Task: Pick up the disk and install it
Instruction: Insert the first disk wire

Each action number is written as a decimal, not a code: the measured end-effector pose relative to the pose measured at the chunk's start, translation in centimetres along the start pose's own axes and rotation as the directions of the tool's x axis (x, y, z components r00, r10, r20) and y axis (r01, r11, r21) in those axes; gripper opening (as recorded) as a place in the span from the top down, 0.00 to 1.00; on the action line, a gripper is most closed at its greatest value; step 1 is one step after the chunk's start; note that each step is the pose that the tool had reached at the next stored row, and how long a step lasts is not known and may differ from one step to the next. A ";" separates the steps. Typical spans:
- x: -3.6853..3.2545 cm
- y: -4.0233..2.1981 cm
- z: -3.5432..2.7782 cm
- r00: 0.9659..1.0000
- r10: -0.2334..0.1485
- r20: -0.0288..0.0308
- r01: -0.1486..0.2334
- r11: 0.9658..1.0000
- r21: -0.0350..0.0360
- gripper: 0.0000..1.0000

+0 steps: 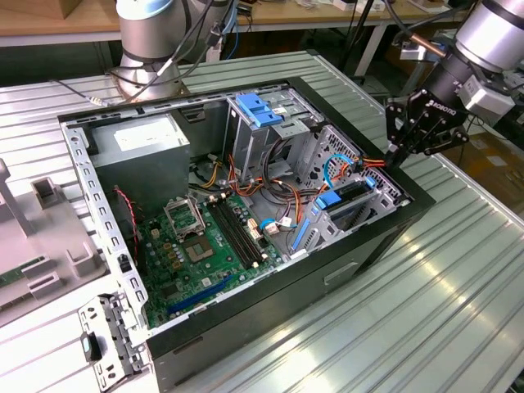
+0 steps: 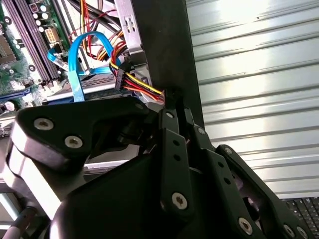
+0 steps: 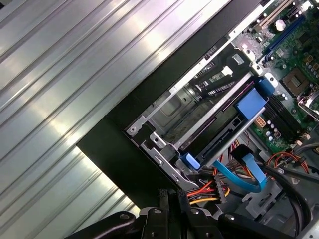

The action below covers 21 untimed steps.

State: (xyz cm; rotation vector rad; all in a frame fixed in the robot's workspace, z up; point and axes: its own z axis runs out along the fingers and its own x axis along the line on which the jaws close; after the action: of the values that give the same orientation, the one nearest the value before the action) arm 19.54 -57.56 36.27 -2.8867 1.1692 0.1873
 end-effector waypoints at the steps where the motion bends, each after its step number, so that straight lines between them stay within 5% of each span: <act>1: -0.05 -0.05 -0.02 1.000 0.000 0.000 0.000 1.000 0.000 0.82; 17: -0.33 -0.26 -0.55 1.000 0.000 0.001 0.000 1.000 0.001 0.82; 21: -0.71 0.12 -0.49 1.000 0.000 0.001 0.000 1.000 0.001 0.82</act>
State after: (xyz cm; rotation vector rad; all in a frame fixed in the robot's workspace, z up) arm 19.00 -57.18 36.85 -2.8854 1.1685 0.1879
